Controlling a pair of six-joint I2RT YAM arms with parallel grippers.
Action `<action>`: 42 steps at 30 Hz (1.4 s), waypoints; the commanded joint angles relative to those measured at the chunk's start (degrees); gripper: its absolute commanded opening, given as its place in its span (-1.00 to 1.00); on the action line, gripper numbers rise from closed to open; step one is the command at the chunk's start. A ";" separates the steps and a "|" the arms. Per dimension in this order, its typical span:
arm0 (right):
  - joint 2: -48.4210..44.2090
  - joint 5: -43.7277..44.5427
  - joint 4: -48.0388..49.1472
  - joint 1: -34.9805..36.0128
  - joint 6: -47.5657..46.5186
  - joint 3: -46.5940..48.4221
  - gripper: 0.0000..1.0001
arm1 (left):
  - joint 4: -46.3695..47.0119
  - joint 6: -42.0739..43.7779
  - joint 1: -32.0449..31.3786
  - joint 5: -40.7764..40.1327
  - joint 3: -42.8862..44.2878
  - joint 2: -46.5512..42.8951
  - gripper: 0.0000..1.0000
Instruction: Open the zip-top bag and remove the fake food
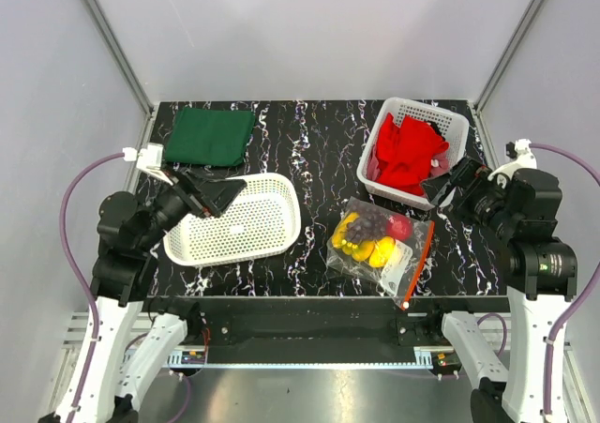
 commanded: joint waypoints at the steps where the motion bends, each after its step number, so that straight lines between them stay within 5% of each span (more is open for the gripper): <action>1: 0.90 4.34 -1.15 -0.16 1.49 -1.28 0.99 | 3.72 -1.54 -6.69 -0.07 -0.33 1.26 0.98; 8: 1.69 12.33 -3.00 -0.16 6.32 -10.66 0.99 | 4.95 1.70 -27.07 -12.73 -0.95 6.71 0.98; 12: 0.37 11.65 -1.15 -0.16 8.87 -18.32 0.99 | 5.39 8.11 -44.70 -24.56 0.63 15.38 0.98; 18: -2.18 13.47 -2.64 -0.24 11.78 -21.85 0.99 | 5.65 29.01 -71.08 -45.92 8.63 34.37 0.98; 21: 0.54 16.30 -5.36 -0.50 12.48 -19.75 0.99 | 7.75 41.67 -78.22 -50.43 12.23 46.24 0.98; 31: 2.92 16.48 -8.62 -1.12 8.97 -9.82 0.99 | 18.22 69.28 -82.82 -50.97 12.94 64.36 0.97; 36: 2.83 15.34 -8.09 -1.47 9.05 -8.50 0.99 | 23.67 75.97 -81.50 -50.10 14.25 71.38 0.58; 42: 2.83 11.73 -7.74 -1.56 8.61 -5.77 0.99 | 24.73 78.00 -78.87 -47.37 17.33 75.97 0.43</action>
